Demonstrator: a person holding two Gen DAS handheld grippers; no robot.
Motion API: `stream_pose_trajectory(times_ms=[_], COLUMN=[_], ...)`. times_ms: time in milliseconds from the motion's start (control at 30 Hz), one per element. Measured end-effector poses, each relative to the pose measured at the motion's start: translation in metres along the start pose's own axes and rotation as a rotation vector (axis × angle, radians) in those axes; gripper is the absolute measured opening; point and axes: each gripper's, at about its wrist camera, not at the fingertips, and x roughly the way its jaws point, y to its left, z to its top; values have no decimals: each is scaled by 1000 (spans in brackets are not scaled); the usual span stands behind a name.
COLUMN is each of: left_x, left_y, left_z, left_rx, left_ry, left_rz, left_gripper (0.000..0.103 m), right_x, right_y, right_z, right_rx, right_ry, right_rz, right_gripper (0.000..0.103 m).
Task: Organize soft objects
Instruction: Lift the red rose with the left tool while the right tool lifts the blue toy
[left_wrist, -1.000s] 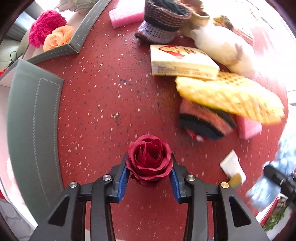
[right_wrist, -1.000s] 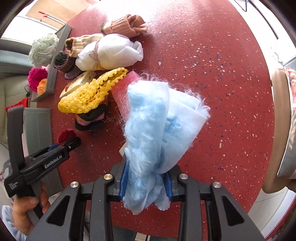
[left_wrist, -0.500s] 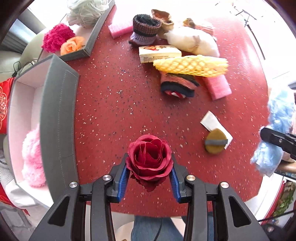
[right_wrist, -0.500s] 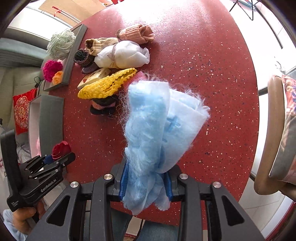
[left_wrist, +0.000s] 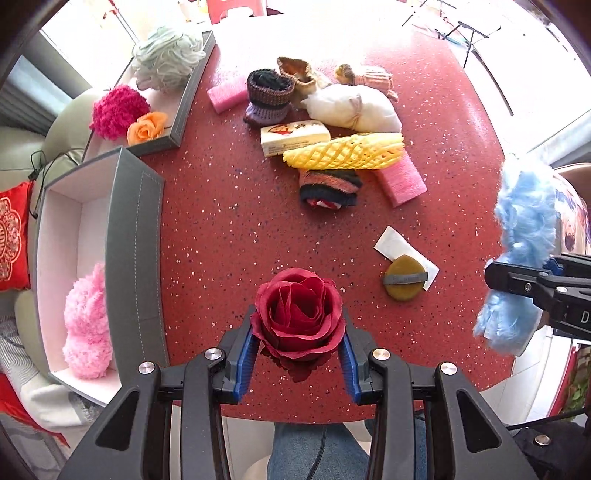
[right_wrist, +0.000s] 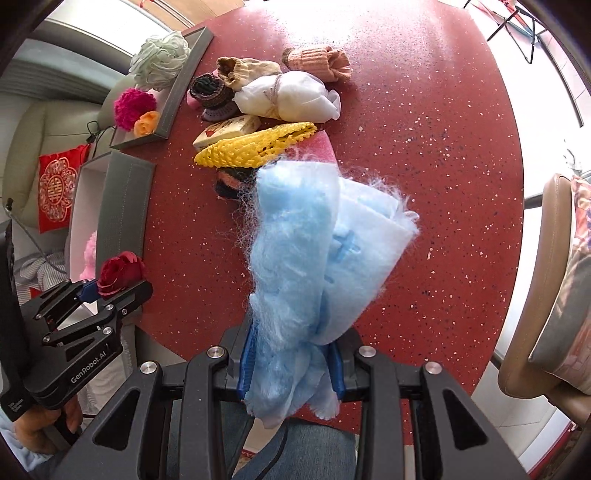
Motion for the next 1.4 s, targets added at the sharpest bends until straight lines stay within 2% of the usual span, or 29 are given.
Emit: stream_pose_trajectory(times_ms=[733,1400], left_x=[-22,-24], left_y=[11,16], left_z=[-6,-9], left_rx=[-24,-39], left_ry=[-59,-68], left_rz=[14,11], left_gripper=[41,41], right_x=[-10,-10], right_y=[19,25], right_z=[3,1], right_rx=[-43,-59], right_ry=[-30,-29], right_rz=[-14,-30], right_gripper=[36,36])
